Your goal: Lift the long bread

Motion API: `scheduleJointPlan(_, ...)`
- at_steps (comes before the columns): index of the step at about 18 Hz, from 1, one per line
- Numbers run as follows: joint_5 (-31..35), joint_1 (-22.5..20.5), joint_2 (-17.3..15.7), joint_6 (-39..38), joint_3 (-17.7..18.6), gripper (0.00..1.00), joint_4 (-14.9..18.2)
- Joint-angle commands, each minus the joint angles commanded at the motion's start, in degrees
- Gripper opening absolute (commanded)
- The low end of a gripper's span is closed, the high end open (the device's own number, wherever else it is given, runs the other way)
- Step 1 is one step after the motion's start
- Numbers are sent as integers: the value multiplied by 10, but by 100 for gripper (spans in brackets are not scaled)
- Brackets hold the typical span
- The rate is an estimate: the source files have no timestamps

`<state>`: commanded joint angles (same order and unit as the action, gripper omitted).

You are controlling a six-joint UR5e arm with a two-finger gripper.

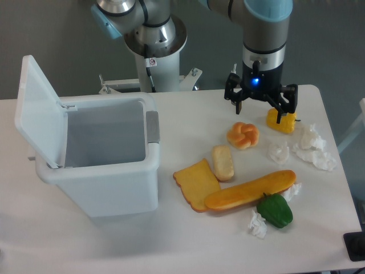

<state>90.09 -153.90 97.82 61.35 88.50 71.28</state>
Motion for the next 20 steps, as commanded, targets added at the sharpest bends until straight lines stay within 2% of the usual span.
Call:
scheduleJointPlan(7, -2, 6, 1, -6, -2, 100, -6)
scheduleJointPlan(11, -42, 8, 14, -10, 2, 100, -59)
scheduleJointPlan(15, -68, 4, 16, -36, 2, 100, -62)
scheduleJointPlan(17, -68, 5, 27, -35, 1, 100, -63)
scheduleJointPlan(20, -68, 8, 35, -35, 8, 100, -83)
